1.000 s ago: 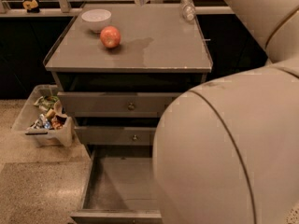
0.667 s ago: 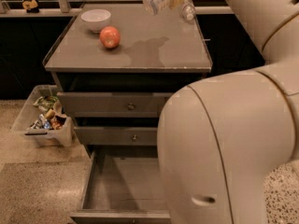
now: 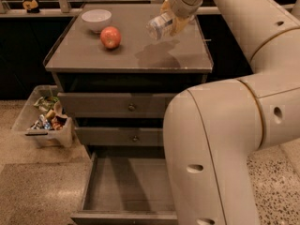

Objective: Pick blue plastic bottle from bottom drawer and place on counter

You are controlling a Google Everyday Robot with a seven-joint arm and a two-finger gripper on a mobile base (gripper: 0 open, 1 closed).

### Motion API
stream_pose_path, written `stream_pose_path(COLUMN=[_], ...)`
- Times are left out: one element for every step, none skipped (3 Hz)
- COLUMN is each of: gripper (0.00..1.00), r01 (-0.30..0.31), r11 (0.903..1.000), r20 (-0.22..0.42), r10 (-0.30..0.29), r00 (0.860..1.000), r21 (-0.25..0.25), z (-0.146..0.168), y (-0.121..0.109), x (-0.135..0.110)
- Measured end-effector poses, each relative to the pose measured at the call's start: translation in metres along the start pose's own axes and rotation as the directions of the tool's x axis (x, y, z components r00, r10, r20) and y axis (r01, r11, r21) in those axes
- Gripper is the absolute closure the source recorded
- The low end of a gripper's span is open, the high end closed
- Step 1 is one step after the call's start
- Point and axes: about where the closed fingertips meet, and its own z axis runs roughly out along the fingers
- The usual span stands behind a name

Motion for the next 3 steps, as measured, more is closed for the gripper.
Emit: stream_pose_path(gripper=[1.0,1.0,0.85], r01=[0.007,0.007,0.007], r11=[0.9966,0.9966,0.9966], r20=[0.124,0.124,0.124], r10=[0.003,0.003,0.003], r00=[0.992,0.992,0.992], r21=[-0.082,-0.082,-0.082], z=[0.043,0.043,0.043], y=[0.0312,0.0313,0.0313], x=[-0.0322,-0.0322,-0.0322])
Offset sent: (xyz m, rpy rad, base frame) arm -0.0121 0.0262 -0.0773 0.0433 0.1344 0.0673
